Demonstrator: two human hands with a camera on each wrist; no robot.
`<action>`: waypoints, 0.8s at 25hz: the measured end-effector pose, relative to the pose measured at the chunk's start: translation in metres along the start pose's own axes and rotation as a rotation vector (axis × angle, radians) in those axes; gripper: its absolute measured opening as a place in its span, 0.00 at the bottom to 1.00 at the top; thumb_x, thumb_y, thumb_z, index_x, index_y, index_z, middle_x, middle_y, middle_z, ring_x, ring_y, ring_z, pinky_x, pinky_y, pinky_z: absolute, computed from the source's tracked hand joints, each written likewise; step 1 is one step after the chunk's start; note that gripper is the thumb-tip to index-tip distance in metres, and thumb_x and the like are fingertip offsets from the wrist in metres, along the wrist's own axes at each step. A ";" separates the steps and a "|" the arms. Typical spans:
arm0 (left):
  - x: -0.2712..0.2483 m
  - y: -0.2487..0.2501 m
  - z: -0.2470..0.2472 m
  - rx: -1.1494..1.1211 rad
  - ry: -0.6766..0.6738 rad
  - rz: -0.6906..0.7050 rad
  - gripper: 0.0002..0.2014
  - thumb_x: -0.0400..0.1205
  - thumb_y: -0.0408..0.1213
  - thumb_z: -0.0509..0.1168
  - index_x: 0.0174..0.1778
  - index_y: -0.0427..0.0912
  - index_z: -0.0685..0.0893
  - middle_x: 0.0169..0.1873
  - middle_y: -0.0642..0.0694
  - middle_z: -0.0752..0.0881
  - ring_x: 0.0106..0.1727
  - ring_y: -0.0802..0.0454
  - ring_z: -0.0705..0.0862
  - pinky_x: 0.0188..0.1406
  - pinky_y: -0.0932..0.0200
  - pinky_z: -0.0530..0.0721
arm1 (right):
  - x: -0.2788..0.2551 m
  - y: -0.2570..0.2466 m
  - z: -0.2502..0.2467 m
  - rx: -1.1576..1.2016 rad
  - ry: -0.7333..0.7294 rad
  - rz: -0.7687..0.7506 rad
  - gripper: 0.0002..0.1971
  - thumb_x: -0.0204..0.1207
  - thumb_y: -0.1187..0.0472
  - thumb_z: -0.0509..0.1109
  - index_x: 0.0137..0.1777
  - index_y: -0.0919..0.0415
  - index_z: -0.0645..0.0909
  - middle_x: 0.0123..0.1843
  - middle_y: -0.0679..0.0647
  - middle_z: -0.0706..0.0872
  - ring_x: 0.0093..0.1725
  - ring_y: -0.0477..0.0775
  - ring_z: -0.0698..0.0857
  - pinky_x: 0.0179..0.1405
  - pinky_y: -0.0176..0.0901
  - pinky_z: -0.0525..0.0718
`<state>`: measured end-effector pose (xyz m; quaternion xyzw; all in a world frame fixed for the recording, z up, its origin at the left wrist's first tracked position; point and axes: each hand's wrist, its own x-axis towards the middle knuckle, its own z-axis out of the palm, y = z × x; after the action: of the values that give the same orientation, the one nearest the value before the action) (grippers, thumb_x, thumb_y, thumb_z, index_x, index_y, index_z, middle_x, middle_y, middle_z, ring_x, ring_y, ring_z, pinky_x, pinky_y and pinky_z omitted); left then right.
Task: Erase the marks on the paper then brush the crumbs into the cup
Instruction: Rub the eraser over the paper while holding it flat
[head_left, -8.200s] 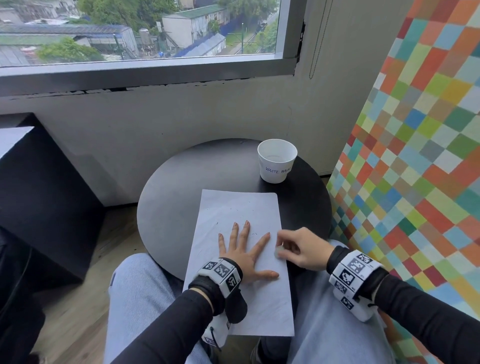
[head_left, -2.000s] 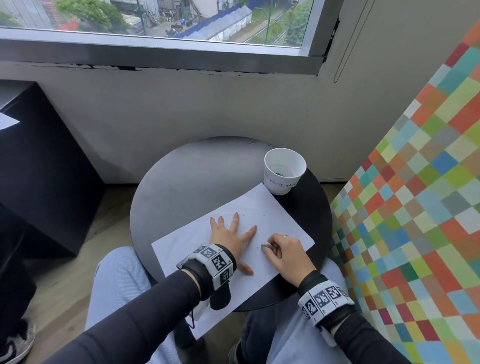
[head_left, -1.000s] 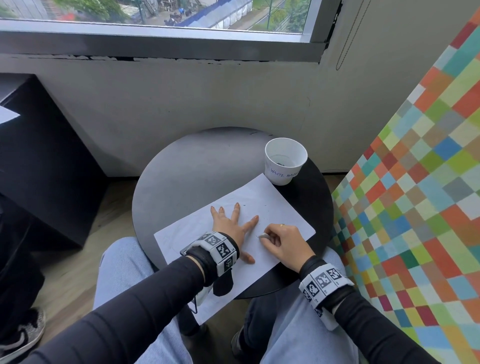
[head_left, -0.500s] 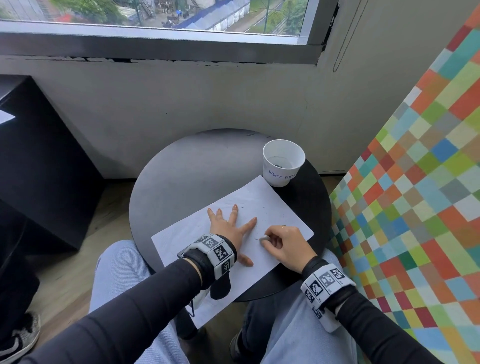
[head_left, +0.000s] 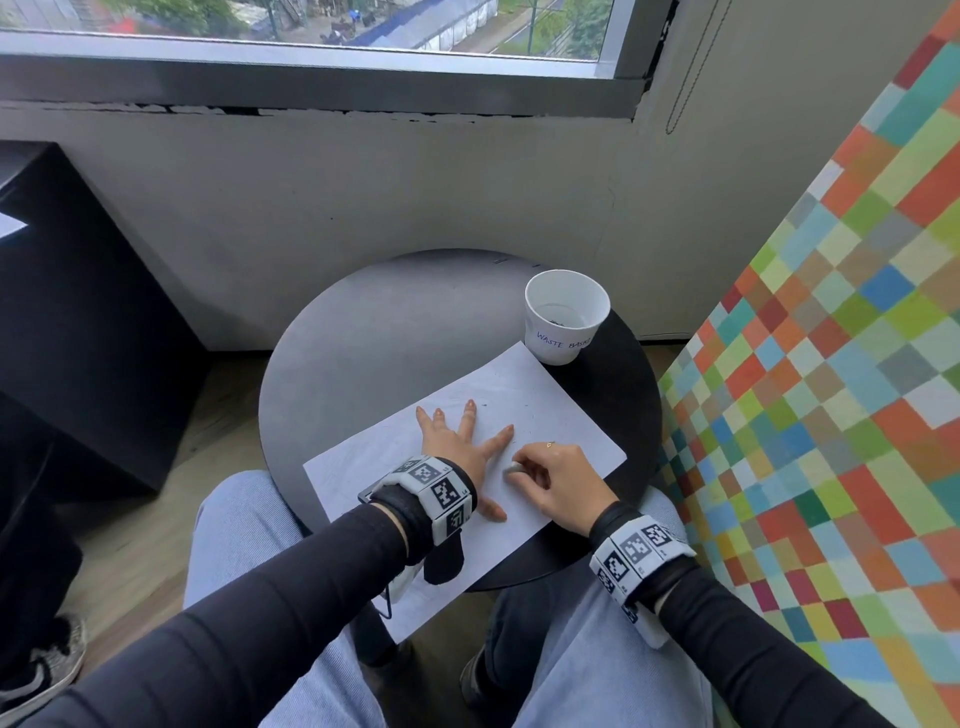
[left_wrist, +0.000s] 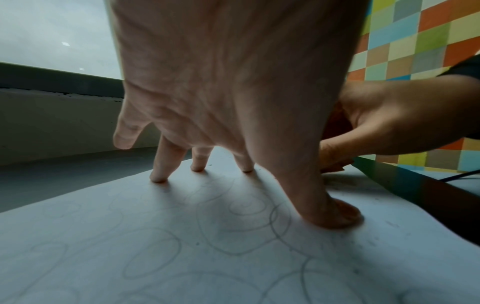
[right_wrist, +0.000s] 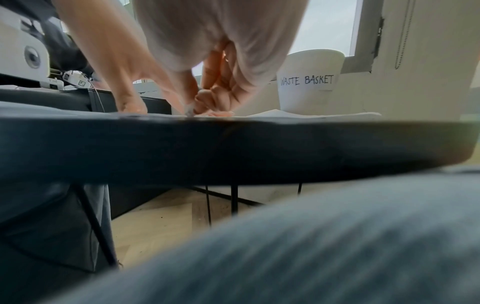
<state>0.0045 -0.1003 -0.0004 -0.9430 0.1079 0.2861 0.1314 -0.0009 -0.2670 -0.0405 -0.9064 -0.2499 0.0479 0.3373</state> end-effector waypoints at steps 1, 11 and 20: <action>0.000 0.000 0.000 -0.002 0.003 0.002 0.56 0.71 0.77 0.62 0.83 0.65 0.31 0.85 0.36 0.33 0.83 0.21 0.46 0.77 0.21 0.41 | 0.000 -0.001 0.000 -0.001 -0.007 -0.003 0.07 0.77 0.59 0.72 0.41 0.63 0.83 0.30 0.48 0.79 0.30 0.43 0.74 0.35 0.25 0.71; 0.001 -0.001 0.002 0.001 0.008 0.005 0.56 0.70 0.78 0.61 0.83 0.66 0.31 0.85 0.36 0.33 0.83 0.21 0.46 0.76 0.20 0.40 | 0.000 0.001 -0.005 -0.014 -0.018 -0.012 0.06 0.76 0.59 0.72 0.41 0.61 0.82 0.28 0.41 0.75 0.29 0.40 0.73 0.35 0.26 0.70; 0.001 -0.001 0.001 0.009 0.003 0.003 0.56 0.70 0.78 0.60 0.83 0.66 0.30 0.85 0.37 0.32 0.83 0.21 0.46 0.76 0.20 0.41 | -0.009 0.002 -0.011 -0.010 -0.052 -0.030 0.06 0.75 0.61 0.72 0.38 0.60 0.82 0.27 0.41 0.74 0.29 0.42 0.75 0.34 0.25 0.70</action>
<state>0.0049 -0.0993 -0.0012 -0.9427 0.1106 0.2843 0.1352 -0.0052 -0.2785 -0.0340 -0.9027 -0.2725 0.0649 0.3267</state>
